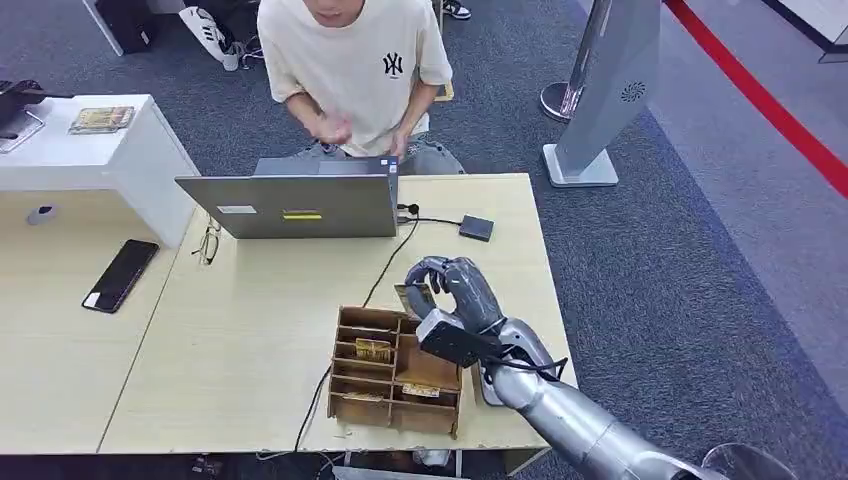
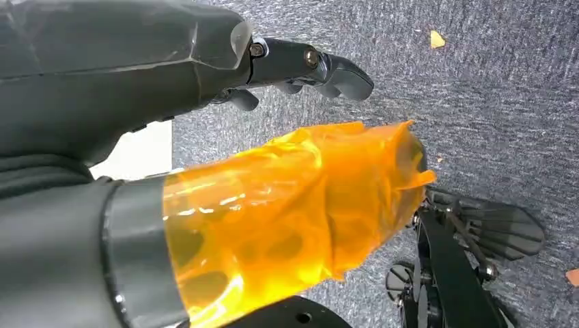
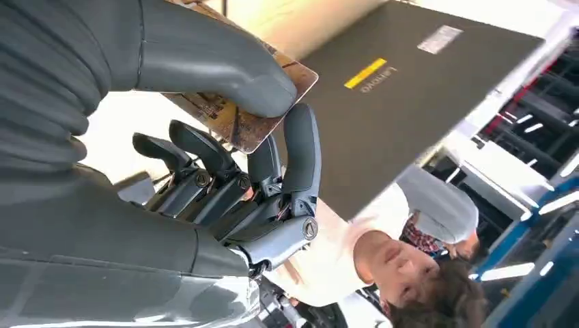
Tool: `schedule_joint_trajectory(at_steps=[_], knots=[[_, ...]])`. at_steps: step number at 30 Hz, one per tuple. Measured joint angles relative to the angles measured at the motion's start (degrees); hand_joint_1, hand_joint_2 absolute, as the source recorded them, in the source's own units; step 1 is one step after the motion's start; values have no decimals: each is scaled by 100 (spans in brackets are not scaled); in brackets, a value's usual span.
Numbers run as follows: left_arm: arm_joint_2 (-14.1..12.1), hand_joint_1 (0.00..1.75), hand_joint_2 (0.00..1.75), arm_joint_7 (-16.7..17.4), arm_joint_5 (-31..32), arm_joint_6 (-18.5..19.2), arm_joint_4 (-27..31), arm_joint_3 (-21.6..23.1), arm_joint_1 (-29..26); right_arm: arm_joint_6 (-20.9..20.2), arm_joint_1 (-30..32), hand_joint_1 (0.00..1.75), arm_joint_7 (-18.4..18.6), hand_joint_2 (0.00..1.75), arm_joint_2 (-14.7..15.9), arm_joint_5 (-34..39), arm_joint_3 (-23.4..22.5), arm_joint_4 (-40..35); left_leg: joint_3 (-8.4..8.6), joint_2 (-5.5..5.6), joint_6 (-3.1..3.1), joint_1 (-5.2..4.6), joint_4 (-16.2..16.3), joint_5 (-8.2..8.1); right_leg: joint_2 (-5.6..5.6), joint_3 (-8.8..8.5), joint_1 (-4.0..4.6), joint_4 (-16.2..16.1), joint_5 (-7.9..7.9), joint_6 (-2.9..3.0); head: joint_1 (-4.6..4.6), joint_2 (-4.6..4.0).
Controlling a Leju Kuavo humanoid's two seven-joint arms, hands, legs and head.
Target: Pass the card to the sensor for recognition and then transmit it.
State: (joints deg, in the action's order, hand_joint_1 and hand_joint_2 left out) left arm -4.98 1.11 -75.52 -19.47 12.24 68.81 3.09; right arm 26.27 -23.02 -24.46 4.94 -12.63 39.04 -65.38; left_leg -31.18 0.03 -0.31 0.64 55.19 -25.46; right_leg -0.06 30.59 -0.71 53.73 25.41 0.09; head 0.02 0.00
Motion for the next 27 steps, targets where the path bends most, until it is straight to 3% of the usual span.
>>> schedule_joint_trajectory(at_steps=[27], knots=[[24, 0, 0, -2, -9, -18, 0, 0, 1, -330, -169, 175, -293, 175, -92, 756, -341, -389, 0, 0, 0, 0, 0, 0, 0, 0, 0, 0, 0, 0, 0, 0]])
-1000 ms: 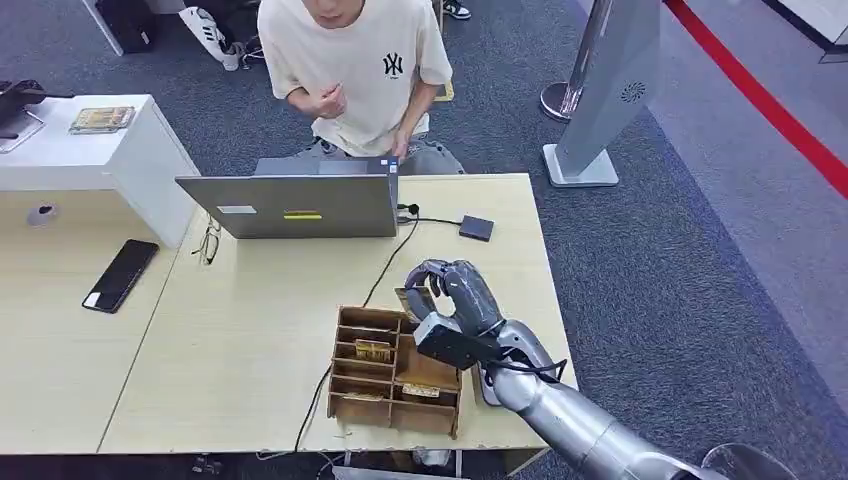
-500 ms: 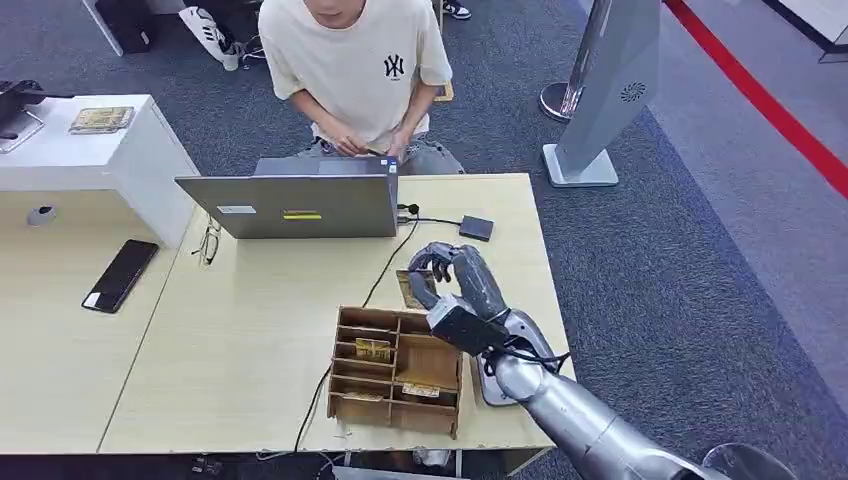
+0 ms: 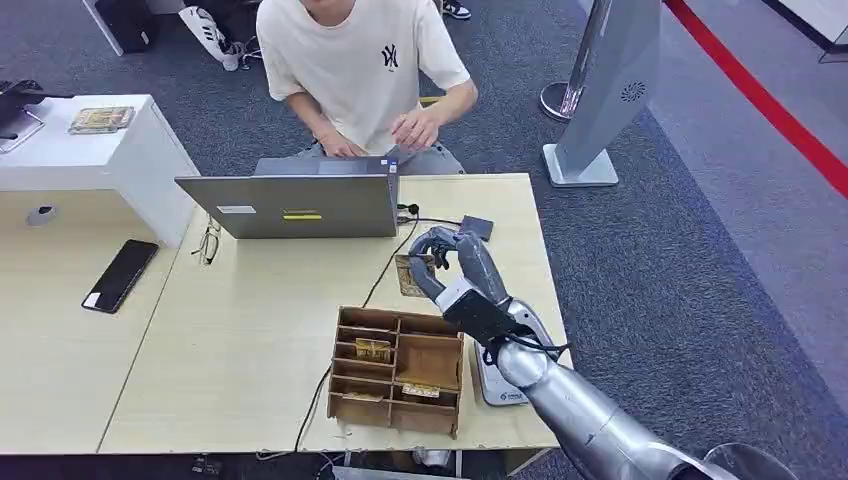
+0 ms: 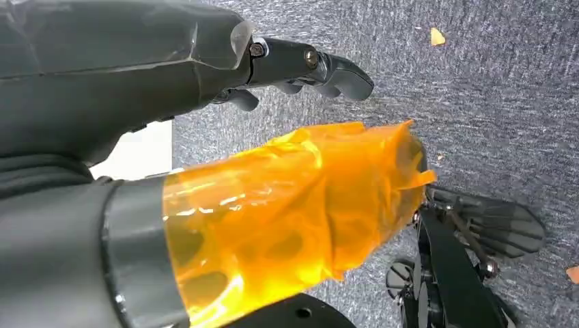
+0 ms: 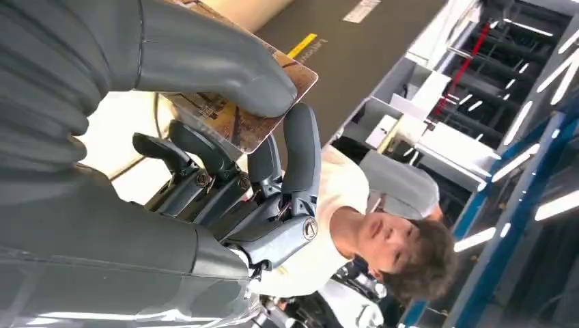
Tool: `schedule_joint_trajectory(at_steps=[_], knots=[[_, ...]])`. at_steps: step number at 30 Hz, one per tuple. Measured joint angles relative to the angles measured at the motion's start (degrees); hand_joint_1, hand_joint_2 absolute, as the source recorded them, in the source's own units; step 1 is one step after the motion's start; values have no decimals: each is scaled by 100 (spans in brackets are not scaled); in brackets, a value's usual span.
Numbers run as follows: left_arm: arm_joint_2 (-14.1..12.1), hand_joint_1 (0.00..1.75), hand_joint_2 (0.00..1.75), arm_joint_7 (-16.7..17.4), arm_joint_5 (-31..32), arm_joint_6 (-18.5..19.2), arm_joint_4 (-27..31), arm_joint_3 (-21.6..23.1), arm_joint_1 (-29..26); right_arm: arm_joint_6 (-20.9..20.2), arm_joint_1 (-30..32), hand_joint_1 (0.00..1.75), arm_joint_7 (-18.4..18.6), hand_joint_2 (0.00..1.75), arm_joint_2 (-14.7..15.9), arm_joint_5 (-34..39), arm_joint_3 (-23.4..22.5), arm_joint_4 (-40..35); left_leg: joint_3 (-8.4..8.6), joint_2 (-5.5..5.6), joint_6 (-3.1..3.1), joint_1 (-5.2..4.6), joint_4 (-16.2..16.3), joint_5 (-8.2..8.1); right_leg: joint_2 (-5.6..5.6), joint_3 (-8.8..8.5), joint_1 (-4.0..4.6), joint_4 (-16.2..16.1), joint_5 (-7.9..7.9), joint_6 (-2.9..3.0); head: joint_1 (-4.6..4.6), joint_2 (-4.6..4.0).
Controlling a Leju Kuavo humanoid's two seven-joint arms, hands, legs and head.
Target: Pass the card to the sensor for recognition and then transmit it.
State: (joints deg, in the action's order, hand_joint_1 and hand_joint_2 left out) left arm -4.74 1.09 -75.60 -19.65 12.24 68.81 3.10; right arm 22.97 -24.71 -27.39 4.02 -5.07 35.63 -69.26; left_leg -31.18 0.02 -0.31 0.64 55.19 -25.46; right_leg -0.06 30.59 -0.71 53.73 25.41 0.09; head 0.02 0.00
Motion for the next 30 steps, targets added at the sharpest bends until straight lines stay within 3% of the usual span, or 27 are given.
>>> schedule_joint_trajectory(at_steps=[13, 30], knots=[[0, 0, 0, -42, 68, -15, 0, 0, 4, -125, -362, 175, -164, 175, -101, 109, -61, -33, 0, -1, 0, 0, 0, 0, 0, 0, 0, 0, 0, 0, 0, 0], [0, 0, 0, -48, 230, -20, 0, 2, 18, -664, -1233, 175, -195, 175, -501, 487, -103, 306, -1, -1, -1, 0, 0, 1, -1, 2, 0, 1, -1, 1, 0, 0]])
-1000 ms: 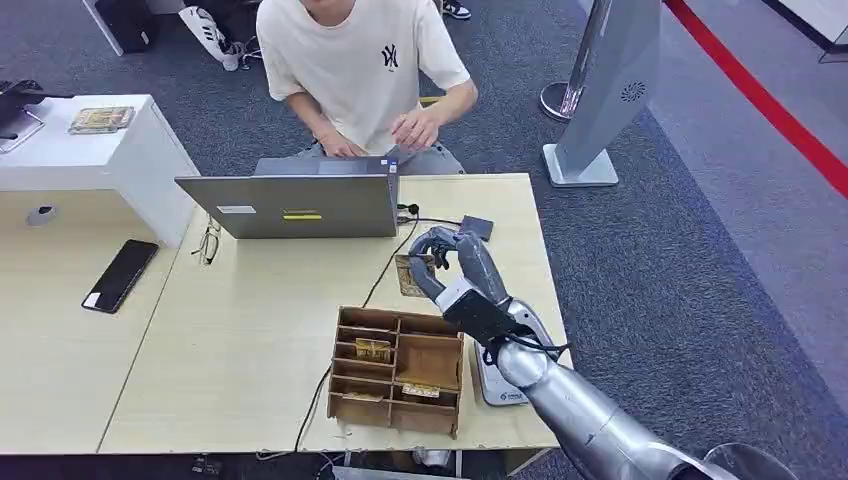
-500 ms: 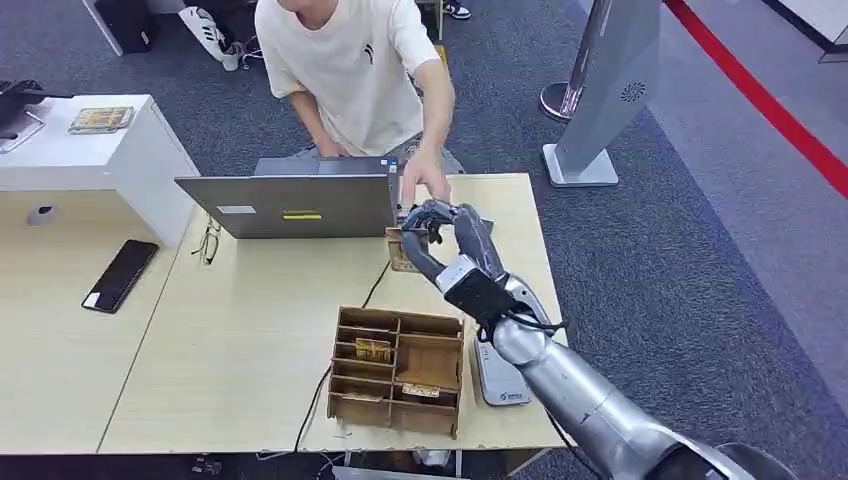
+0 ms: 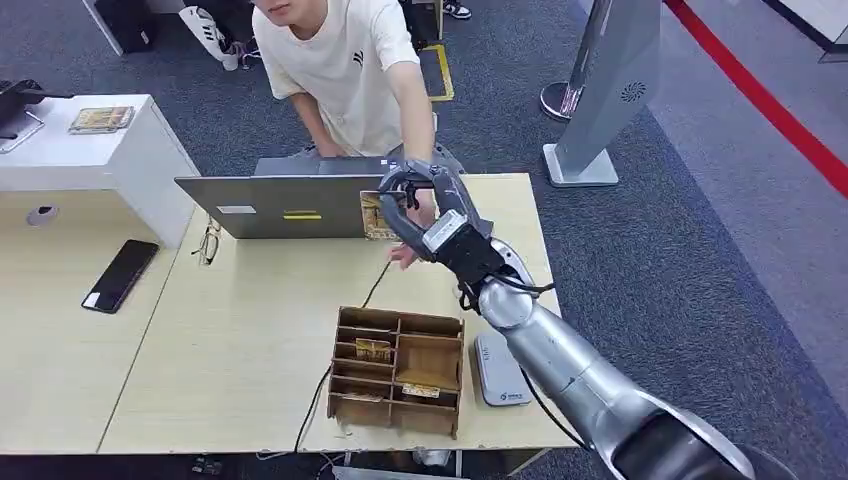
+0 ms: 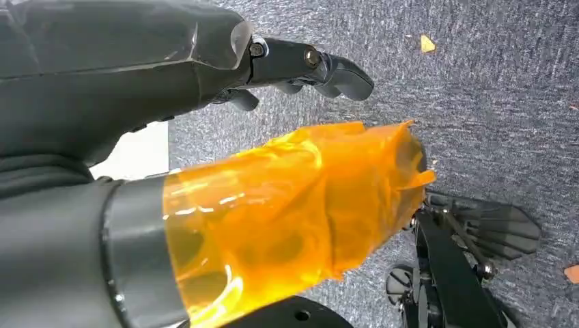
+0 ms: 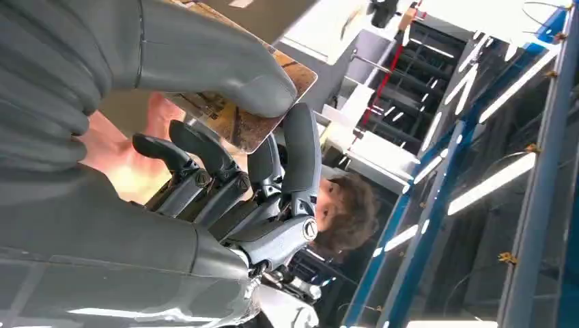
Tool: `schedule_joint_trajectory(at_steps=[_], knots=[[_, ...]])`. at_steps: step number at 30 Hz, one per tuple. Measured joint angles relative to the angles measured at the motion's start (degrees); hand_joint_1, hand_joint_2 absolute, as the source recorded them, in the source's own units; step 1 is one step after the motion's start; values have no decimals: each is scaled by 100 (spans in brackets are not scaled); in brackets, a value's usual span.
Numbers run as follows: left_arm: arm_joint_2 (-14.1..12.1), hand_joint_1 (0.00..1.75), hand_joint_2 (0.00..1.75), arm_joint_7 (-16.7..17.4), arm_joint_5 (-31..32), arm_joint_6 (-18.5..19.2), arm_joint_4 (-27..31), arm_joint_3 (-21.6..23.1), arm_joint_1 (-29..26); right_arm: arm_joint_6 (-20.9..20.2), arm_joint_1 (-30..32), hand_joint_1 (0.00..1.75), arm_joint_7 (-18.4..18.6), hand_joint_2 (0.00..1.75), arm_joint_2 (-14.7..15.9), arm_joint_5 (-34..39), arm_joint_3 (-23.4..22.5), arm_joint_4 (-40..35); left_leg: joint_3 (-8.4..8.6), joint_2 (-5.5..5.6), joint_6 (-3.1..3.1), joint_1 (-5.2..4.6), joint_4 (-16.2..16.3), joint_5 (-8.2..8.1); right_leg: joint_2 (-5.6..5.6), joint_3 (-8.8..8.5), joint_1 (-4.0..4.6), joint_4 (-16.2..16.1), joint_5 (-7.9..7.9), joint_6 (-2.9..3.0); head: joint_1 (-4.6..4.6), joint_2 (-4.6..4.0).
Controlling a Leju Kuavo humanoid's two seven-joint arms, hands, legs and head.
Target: Pass the card to the sensor for recognition and then transmit it.
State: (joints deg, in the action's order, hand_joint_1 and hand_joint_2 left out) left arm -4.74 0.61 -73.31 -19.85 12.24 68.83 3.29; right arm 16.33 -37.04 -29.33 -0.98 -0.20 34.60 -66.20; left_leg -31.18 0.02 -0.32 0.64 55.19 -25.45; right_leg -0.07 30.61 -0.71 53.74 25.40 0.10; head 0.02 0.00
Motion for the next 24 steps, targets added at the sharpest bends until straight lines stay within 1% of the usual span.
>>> schedule_joint_trajectory(at_steps=[4, 9, 12, 15, 18, 19, 20, 21, 22, 24], knots=[[-2, 0, 0, 15, 46, 0, 0, 7, 24, -39, -240, 175, 37, 175, -118, 2, 0, 201, 1, 1, 0, 0, 0, 0, 1, 0, 0, 0, 0, 0, 0, 0], [-2, 0, 0, 17, 57, 0, 0, 7, 25, -46, -334, 175, 41, 175, -184, 0, 0, 334, -1, 1, 0, 0, 0, 0, 1, 0, 0, 0, 0, 0, 2, 0], [-4, 0, 0, 48, 102, 0, 0, 13, 40, -44, -467, 175, 129, 175, -242, -24, 2, 489, -2, 0, 0, -1, 0, 0, 0, 1, 0, 0, 0, 0, 0, 0], [-9, 0, 0, 77, 188, -2, 0, 20, 87, 0, -714, 175, 264, 175, -352, -164, 9, 833, -2, 0, 0, 0, 0, 1, 0, 1, 0, 0, -1, 0, 0, 0], [-11, 0, 0, 122, 260, -13, 0, 26, 133, 204, -1015, 175, 310, 175, -516, -468, 35, 1349, -1, 0, -7, 2, 0, 6, 0, 1, 0, 1, -2, 2, 0, 0], [-9, 0, 0, 138, 293, -13, 0, 28, 147, 332, -1098, 115, 319, 175, -572, -622, 61, 1542, -1, 1, -7, 2, 0, 6, 0, 1, 0, 1, -2, 2, 0, 0], [-9, 0, 0, 149, 299, -15, 0, 31, 161, 405, -1164, 3, 323, 175, -603, -715, 83, 1657, -1, 2, -7, 3, 0, 6, 1, 1, 0, 2, -2, 2, 0, 0], [-11, 0, 0, 173, 312, -20, 0, 31, 175, 528, -1230, 0, 341, 175, -649, -886, 120, 1824, -1, 2, -7, 3, 0, 6, 1, 0, 0, 2, -2, 2, 2, 0], [-11, 0, 0, 175, 339, -28, 0, 31, 186, 604, -1282, 0, 361, 175, -692, -1041, 164, 1985, -1, 2, -7, 2, 0, 6, 1, 1, 0, 2, -2, 3, -2, 0], [-15, 0, 0, 181, 356, -35, 0, 31, 209, 627, -1344, 0, 420, 175, -743, -1248, 221, 2250, -1, 2, -7, 2, 0, 6, 1, 1, 0, 2, -2, 2, 0, 0]])
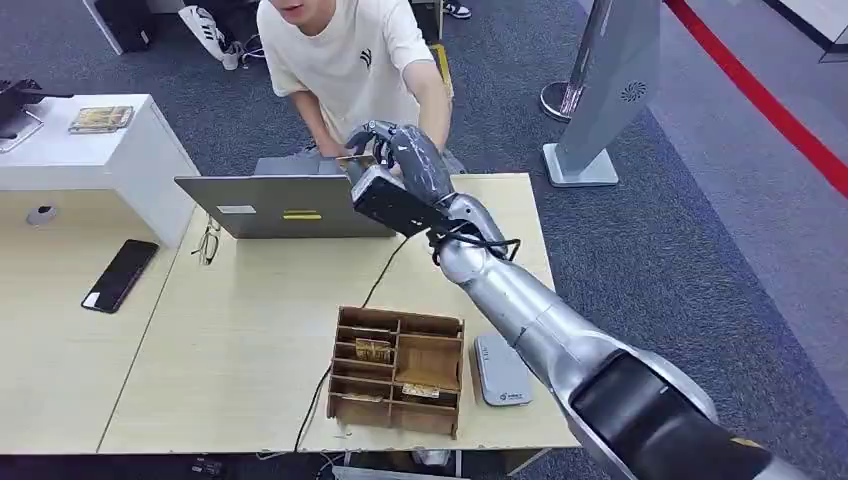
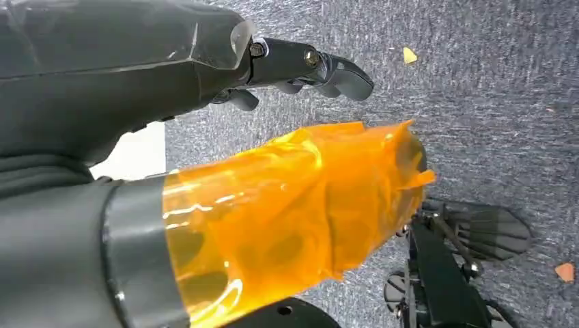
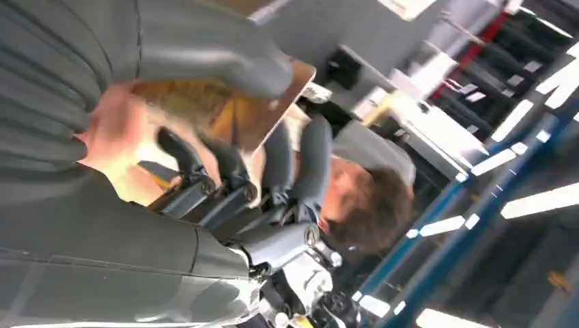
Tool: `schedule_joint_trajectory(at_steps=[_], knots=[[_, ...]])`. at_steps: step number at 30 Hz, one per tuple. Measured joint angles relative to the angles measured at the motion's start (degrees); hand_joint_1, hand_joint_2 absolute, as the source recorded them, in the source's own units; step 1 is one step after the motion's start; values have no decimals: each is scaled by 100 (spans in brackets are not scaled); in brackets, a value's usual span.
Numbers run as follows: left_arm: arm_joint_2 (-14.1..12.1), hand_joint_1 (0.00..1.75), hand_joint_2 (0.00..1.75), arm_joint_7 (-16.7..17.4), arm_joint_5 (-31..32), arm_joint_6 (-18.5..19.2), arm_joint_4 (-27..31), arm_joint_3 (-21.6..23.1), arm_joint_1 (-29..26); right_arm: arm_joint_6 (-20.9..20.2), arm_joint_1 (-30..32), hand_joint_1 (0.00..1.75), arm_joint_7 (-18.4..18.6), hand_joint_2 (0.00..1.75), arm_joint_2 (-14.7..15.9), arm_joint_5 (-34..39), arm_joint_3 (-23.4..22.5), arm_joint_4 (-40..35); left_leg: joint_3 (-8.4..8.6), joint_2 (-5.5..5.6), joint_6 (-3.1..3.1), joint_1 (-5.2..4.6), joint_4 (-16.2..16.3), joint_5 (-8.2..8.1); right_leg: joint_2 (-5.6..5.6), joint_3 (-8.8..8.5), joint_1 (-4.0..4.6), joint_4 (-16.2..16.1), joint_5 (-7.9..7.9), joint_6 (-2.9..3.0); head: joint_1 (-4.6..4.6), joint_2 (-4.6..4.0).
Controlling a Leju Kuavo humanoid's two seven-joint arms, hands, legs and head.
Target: Pass the card to the sensor for recognition and then transmit it.
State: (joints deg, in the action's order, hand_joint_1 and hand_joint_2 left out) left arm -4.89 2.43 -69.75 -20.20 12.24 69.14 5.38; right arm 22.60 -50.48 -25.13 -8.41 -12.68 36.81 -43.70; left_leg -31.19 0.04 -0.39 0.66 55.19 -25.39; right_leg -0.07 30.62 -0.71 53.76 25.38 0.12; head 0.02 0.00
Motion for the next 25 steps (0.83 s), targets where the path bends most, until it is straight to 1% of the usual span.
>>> schedule_joint_trajectory(at_steps=[4, 9, 18, 25], knots=[[-11, 0, 0, 4, 15, -2, 0, 2, 10, -77, -19, 0, 17, 175, -72, 29, 96, 375, -1, 0, 0, -1, 0, 0, 0, 1, 0, 0, 0, 0, 0, 0], [-31, 0, 0, 4, 15, -13, 0, 2, 7, -210, 58, 0, -55, 175, -83, 273, 109, 528, -1, 0, 0, -1, 0, -1, 0, 2, 0, -1, 0, 0, 0, 0], [-42, 0, 0, -20, 42, -37, 0, 2, -10, -387, 405, 0, -171, 175, -74, 695, 7, 495, 0, -1, 0, -1, 0, -1, -1, 4, 0, -1, 0, 0, 0, 0], [-42, 0, 0, -74, 35, -50, 0, 0, -51, -754, 785, 0, -243, 175, -2, 1259, -205, 213, -1, -1, 0, -1, 0, -1, -1, 5, 0, -1, 1, 0, 0, 0]])
